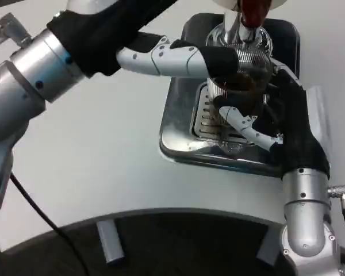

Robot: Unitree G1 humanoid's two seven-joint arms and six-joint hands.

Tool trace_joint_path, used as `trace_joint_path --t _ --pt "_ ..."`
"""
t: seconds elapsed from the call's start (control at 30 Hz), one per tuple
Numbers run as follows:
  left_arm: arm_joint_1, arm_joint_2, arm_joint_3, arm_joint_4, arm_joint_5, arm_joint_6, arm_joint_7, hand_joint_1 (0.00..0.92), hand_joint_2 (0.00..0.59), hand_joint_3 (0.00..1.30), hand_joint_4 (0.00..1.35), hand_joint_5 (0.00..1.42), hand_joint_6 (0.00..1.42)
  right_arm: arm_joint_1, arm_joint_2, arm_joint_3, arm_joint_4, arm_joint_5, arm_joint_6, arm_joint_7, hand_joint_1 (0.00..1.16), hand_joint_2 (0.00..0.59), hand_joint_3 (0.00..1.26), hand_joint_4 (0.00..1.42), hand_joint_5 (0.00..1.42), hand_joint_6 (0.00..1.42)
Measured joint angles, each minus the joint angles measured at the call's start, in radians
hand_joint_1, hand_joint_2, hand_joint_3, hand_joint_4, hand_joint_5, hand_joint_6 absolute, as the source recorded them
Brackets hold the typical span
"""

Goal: Grasp the cup under the faucet to collect the drink, then remove the cup.

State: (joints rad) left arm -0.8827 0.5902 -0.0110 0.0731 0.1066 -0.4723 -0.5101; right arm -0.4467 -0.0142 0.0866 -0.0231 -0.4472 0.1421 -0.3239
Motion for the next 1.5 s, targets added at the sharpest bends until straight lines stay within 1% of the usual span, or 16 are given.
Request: trace_joint_path --t 0.2,0.33,0.47,0.6,0.73,1.2,1.5 --pt "0.095 0.030 0.039 -0.084 -0.028 0.033 -0.006 0.000 0.071 0.09 0.05 0.13 0.29 0.009 -0.001 -0.001 -0.009 0.001 0.000 0.001 0.75 0.261 0.48 0.41 0.39 0.27" --pt "0.169 0.045 0.062 -0.122 -0.039 0.052 -0.007 0.000 0.073 0.09 0.05 0.13 0.29 0.016 -0.001 -0.003 -0.015 0.001 -0.001 0.001 0.74 0.266 0.50 0.45 0.42 0.31" --pt "0.211 0.063 0.078 -0.140 -0.051 0.064 -0.007 0.000 0.074 0.09 0.06 0.13 0.29 0.021 0.000 -0.006 -0.021 0.003 -0.006 0.000 0.76 0.266 0.51 0.49 0.46 0.34" --pt "0.246 0.070 0.094 -0.153 -0.057 0.068 -0.007 0.000 0.074 0.10 0.06 0.13 0.29 0.028 0.001 -0.009 -0.024 0.004 -0.016 -0.001 0.76 0.266 0.53 0.52 0.50 0.38" --pt "0.283 0.071 0.115 -0.162 -0.057 0.071 -0.007 0.000 0.074 0.10 0.06 0.14 0.29 0.032 0.000 -0.013 -0.025 0.004 -0.023 -0.002 0.76 0.266 0.54 0.54 0.52 0.42" --pt "0.364 0.072 0.139 -0.181 -0.057 0.072 -0.004 0.000 0.076 0.10 0.07 0.14 0.31 0.043 -0.002 -0.026 -0.023 0.004 -0.046 -0.003 0.77 0.277 0.56 0.58 0.57 0.46" --pt "0.421 0.072 0.155 -0.195 -0.057 0.073 -0.003 0.000 0.075 0.10 0.07 0.15 0.31 0.061 -0.022 -0.037 -0.030 0.002 -0.062 -0.004 0.79 0.266 0.58 0.60 0.59 0.49"
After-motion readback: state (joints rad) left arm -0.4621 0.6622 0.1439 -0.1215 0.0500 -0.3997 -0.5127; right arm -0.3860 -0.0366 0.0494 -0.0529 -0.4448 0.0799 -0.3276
